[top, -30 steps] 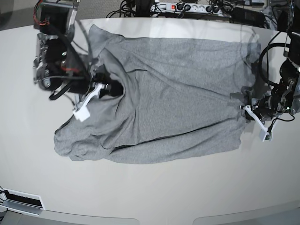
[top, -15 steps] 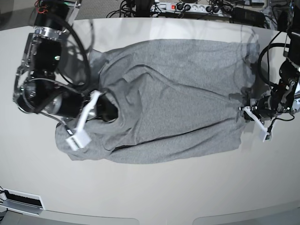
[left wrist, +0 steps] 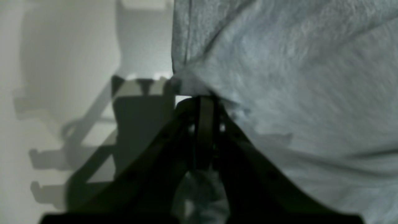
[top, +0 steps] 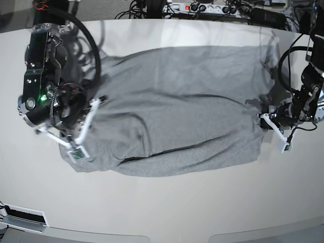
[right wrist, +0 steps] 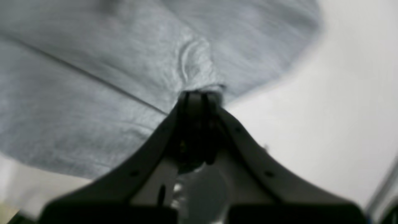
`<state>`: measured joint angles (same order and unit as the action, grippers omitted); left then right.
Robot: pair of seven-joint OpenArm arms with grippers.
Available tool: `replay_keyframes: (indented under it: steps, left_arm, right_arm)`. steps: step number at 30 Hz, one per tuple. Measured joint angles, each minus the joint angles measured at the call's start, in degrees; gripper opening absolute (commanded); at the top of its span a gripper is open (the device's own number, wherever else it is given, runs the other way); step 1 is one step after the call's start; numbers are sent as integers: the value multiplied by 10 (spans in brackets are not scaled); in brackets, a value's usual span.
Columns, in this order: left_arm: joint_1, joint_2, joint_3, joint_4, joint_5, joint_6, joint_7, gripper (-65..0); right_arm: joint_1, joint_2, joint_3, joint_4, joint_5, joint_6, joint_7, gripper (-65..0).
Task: Layout the t-shirt on the table in an organized manner, then fold the t-shirt properly
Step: 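Drag the grasped fabric with the right gripper away from the left gripper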
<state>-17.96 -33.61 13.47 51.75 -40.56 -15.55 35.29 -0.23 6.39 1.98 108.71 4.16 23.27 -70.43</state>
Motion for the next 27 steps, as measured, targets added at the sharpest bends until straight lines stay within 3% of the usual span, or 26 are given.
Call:
replay_keyframes:
  steps: [3,10,13,15,17,21,24,27]
  left_arm:
    - [0,1,0,0,-2,-2,-3,-650]
    - [0,2,0,0,-6,-2,-4,-650]
    - [0,2,0,0,-6,-2,-4,-650]
    - [0,2,0,0,-5,-2,-4,-650]
    - [0,3,0,0,6,-4,-7,-650]
    - [0,2,0,0,31,-8,-9,-650]
    - [0,-1,0,0,36,5,-10,-650]
    - [0,-16,1,2,59,54,-12,-650]
  right_arm:
    - [-9,2,1,0,-70,-82,8,-650]
    - [-31,-1,1,0,-97,-118,-3,-630]
    - [-52,-1,1,0,-123,-118,0,-421]
    - [-66,7,1,0,-162,-145,17,-284]
    - [-74,23,1,0,-203,-173,34,-227]
    - [-75,62,11,0,-253,-226,40,-228]
    - [-75,73,30,0,-247,-231,40,-228]
    - [-75,72,55,0,-209,-223,40,-229]
